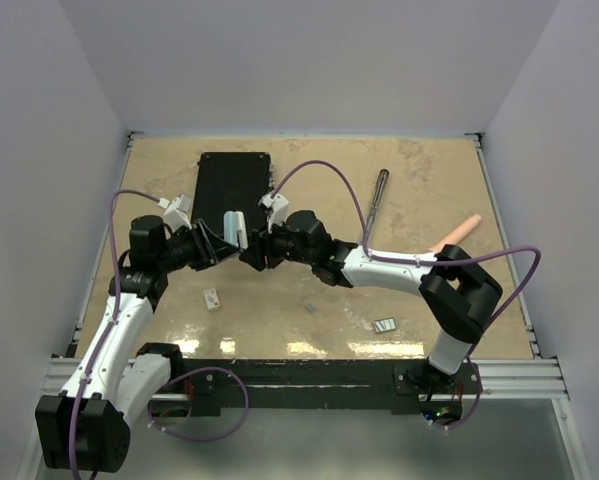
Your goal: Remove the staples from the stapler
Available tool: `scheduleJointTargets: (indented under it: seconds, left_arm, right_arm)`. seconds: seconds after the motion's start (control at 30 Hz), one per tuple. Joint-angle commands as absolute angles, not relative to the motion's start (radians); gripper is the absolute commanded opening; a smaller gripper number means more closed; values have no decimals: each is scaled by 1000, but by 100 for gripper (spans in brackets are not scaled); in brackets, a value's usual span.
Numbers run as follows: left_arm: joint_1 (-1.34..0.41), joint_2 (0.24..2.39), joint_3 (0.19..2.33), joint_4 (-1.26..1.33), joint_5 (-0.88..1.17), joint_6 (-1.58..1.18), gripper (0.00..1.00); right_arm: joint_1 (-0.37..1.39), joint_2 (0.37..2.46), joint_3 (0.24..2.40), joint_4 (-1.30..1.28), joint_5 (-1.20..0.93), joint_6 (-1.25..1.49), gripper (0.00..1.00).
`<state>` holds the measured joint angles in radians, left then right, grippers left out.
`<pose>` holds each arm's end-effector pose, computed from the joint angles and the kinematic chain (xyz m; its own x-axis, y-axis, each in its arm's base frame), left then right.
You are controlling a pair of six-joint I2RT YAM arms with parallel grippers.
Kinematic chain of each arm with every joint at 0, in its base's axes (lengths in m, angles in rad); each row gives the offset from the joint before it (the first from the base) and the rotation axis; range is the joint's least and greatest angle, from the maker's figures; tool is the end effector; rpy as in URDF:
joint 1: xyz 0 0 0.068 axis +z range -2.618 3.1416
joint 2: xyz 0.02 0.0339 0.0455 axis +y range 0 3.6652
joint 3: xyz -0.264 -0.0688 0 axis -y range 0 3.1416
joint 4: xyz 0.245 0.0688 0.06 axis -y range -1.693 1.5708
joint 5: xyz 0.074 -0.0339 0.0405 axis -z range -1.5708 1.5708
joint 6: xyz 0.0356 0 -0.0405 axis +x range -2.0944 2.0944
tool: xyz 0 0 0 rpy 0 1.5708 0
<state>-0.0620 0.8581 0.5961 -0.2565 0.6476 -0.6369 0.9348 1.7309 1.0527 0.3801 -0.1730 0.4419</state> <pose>0.1868 -0.0331 0.2570 -0.7381 -0.4294 -0.5205 0.1660 0.6321 -0.7569 0.2296 0.3212 0.2351 -0.5384 -0.0200 -0.8425 -0.7301 0.5103 0.4545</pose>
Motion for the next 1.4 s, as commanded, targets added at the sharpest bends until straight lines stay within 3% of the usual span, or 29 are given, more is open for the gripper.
scheduleJointTargets:
  seconds: [0.0, 0.33, 1.37]
  left_arm:
    - [-66, 867, 609, -256, 739, -632, 0]
    - [-66, 857, 615, -333, 784, -569, 0]
    - [-74, 868, 560, -407, 844, -486, 0]
  right_arm:
    - [914, 1724, 1091, 368, 29, 381, 41]
    - [824, 1756, 1083, 390, 2, 391, 37]
    - [761, 1875, 1250, 364, -75, 400, 43]
